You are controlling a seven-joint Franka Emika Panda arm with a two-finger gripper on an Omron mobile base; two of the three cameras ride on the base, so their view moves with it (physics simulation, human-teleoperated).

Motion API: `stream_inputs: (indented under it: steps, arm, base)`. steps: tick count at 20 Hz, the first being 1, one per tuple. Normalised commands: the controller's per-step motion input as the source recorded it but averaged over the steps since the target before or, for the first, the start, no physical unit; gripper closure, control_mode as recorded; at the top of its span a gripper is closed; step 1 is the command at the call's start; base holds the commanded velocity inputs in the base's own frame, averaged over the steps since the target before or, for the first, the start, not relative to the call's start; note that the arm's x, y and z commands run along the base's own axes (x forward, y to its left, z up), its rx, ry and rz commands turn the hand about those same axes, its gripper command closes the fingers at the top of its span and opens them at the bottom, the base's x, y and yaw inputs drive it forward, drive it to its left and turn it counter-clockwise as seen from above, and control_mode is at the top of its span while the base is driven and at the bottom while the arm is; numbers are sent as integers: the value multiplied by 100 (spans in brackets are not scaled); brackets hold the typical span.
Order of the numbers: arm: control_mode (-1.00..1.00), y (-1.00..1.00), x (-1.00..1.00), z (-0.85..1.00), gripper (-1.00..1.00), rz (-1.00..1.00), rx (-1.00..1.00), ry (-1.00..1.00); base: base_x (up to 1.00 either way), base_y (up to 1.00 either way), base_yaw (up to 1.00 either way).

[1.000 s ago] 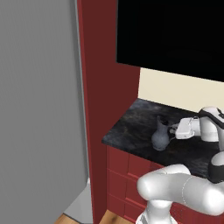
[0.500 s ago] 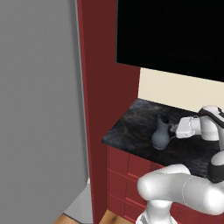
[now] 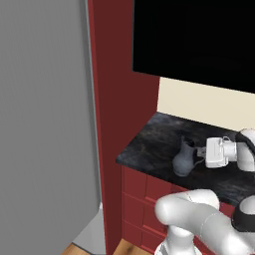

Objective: Move the sushi and pork chop from the top shelf to the second highest shelf to make space. Then, place the pitcher from the counter on the cleared top shelf.

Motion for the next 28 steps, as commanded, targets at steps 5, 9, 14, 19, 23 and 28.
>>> stream_inputs:
  steps: [5,9,14,19,23,28]
  arm:
    - [-100,71,-65,33,100,-28,-9,-26]
    - [-100,60,-64,60,100,-36,-14,-4]
    - [-100,47,-69,88,100,-37,-9,8]
    - [-100,53,-61,74,100,-34,-7,14]
    - [-100,70,-46,69,100,-35,-7,5]
    - [-100,81,-39,52,100,-37,-7,0]
  base:
    - [0,0,0]
    - [0,0,0]
    - [0,0,0]
    - [0,0,0]
    - [0,0,0]
    - [0,0,0]
